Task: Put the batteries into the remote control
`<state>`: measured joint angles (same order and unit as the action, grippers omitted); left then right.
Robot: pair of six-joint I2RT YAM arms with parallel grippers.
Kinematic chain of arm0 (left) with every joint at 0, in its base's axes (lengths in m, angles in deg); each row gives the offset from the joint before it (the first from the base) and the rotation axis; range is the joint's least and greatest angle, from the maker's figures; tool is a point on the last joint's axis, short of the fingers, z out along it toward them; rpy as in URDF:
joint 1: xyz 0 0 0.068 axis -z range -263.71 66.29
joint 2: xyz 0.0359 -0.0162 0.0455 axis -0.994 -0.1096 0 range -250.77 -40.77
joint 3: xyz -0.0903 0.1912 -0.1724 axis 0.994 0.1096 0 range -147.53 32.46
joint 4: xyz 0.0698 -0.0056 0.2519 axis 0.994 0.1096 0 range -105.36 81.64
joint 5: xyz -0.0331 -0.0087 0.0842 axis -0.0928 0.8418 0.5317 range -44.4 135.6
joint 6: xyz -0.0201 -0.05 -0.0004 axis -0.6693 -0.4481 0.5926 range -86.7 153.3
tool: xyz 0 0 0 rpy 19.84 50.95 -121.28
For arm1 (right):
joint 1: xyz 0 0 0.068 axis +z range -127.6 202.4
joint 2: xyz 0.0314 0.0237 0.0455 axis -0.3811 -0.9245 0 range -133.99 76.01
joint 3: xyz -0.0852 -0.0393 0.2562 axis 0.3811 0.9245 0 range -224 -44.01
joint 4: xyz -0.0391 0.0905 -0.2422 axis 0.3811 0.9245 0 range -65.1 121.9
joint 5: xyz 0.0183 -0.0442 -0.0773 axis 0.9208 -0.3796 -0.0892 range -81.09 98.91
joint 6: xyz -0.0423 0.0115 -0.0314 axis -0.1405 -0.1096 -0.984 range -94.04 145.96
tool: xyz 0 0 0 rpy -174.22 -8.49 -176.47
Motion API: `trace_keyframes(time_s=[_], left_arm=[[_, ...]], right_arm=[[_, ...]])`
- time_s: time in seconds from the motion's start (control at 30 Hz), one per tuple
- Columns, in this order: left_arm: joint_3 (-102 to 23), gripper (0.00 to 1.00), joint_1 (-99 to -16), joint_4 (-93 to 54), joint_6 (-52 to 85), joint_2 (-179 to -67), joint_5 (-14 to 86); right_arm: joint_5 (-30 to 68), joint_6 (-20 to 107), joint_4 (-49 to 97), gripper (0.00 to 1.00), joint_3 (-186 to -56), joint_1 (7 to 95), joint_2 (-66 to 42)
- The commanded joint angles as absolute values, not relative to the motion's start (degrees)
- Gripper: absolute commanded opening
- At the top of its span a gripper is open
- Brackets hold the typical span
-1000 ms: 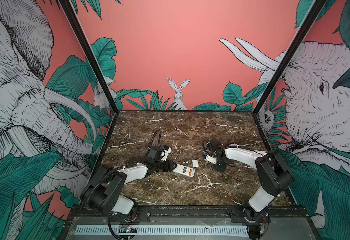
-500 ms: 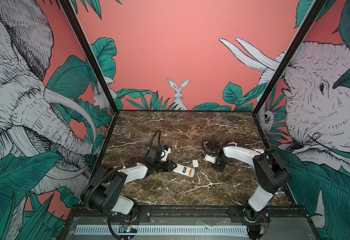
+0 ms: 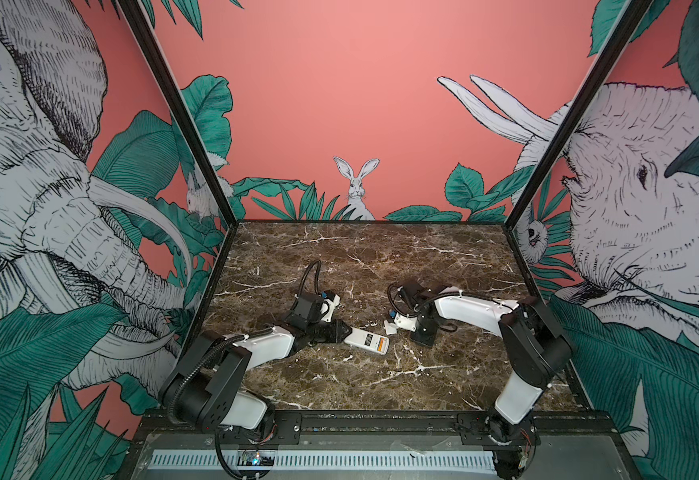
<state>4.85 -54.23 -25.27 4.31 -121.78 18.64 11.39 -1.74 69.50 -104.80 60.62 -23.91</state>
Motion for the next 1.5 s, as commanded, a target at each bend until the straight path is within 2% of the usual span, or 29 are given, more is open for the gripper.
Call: trace_keyframes(time_s=[0.0, 0.2, 0.47, 0.67, 1.2, 1.47], left_arm=[[6.4, 0.34, -54.5, -24.4, 3.8, -119.3, 19.9], [7.4, 0.34, -54.4, -23.9, 3.7, -118.0, 21.0], [8.2, 0.34, -54.4, -24.3, 3.1, -117.4, 21.7], [8.7, 0.34, -54.5, -23.6, 3.5, -117.3, 22.4], [8.8, 0.34, -55.2, -22.9, 3.8, -116.1, 22.8], [8.6, 0.35, -55.3, -22.6, 4.2, -116.2, 23.0]], right_arm=[[14.8, -5.7, 69.2, 0.08, -104.1, 62.3, -22.4], [16.5, -11.2, 67.1, 0.10, -101.6, 66.4, -19.4], [10.7, -18.4, 68.1, 0.10, -101.7, 71.8, -18.4], [5.8, -21.7, 71.1, 0.10, -104.3, 74.7, -21.7], [6.4, -20.9, 70.4, 0.23, -103.8, 76.5, -24.4], [8.5, -15.1, 68.7, 0.36, -104.0, 76.7, -16.3]])
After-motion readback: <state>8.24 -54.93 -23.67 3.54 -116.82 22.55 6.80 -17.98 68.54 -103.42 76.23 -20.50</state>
